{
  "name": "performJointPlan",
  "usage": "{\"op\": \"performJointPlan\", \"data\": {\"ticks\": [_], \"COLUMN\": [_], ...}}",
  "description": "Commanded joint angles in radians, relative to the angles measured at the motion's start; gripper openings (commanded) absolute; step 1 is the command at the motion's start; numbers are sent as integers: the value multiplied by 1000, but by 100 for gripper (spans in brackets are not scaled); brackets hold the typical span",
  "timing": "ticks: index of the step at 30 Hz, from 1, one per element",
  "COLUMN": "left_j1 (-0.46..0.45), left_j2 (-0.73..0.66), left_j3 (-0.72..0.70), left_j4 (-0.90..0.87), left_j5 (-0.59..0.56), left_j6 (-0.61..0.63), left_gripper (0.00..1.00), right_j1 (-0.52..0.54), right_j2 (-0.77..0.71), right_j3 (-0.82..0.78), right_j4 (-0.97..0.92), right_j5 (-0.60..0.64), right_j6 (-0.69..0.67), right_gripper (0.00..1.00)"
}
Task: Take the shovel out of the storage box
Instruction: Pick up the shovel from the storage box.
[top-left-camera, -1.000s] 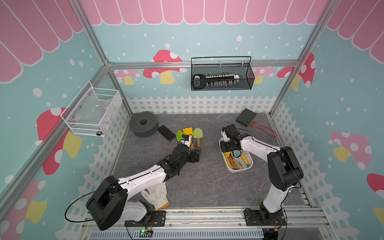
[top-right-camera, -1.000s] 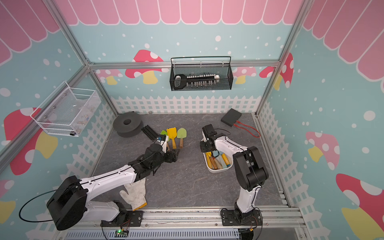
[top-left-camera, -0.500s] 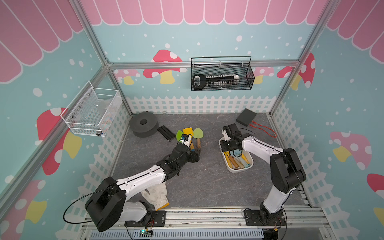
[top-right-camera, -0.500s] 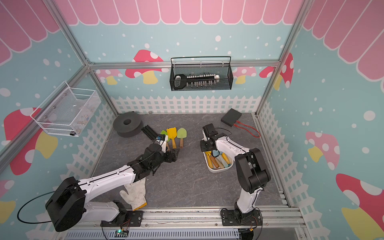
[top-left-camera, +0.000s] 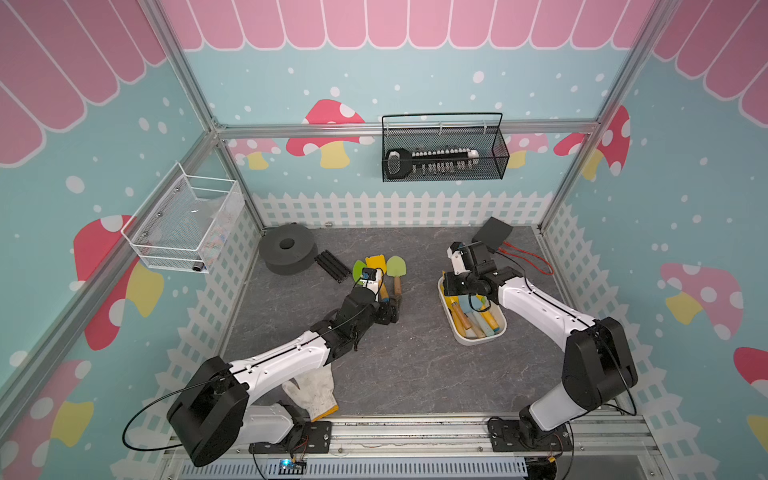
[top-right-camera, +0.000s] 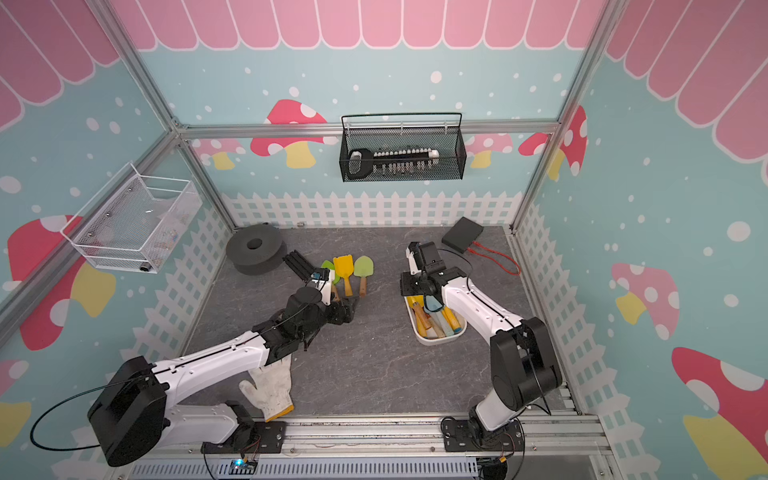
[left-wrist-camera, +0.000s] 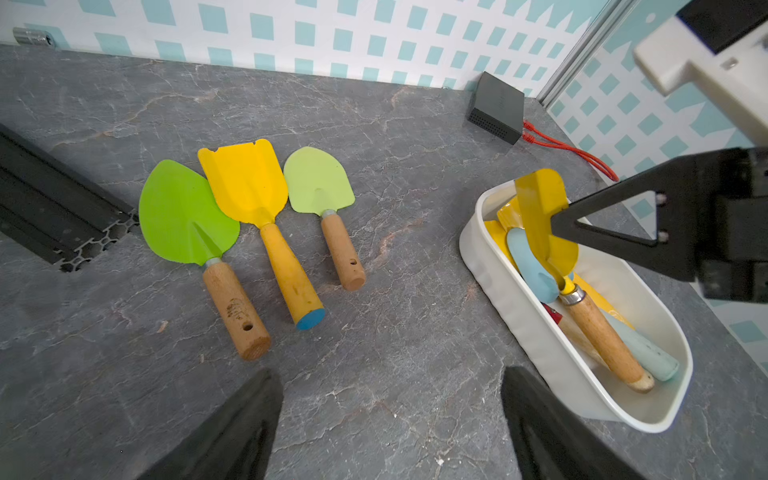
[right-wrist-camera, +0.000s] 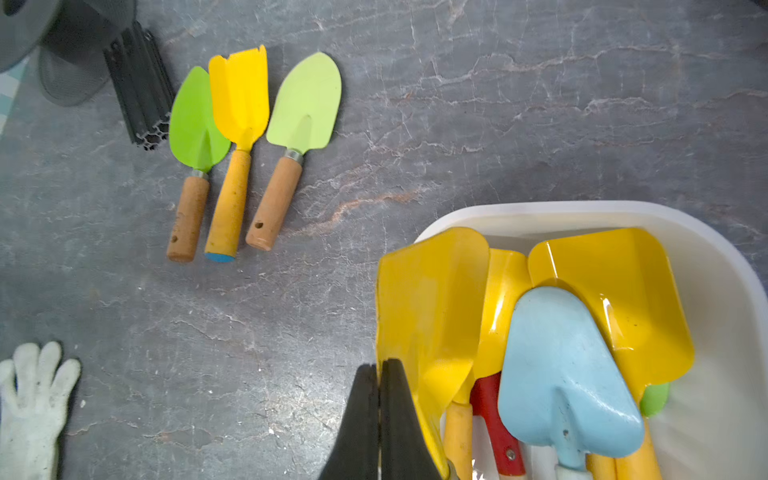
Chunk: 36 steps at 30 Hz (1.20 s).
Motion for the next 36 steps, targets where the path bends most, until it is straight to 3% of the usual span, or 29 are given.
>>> {"op": "performJointPlan", "data": {"ticks": [1, 10, 16, 21, 36], "left_j1": [-10, -42, -69, -77, -77], "left_j2": [-17, 6, 16, 54, 202], "left_j3": [-8, -26, -81, -73, -93], "left_j4": [20, 127, 295, 333, 620], "left_j5": [39, 138, 239, 327, 522], "left_j6": [-3, -4, -5, -11, -211], "left_gripper": [87, 86, 84, 83, 79], "right_j1": [1, 32, 129, 205, 312], "right_j2": [-62, -127, -135, -130, -124], "right_j3": [-19, -6, 53, 101, 130], "right_j4": [49, 65, 12, -6, 29], "right_j5": [-25, 6, 169, 281, 414], "right_j6": [41, 132, 201, 237, 313], "right_gripper": [0, 0, 0, 0, 0]}}
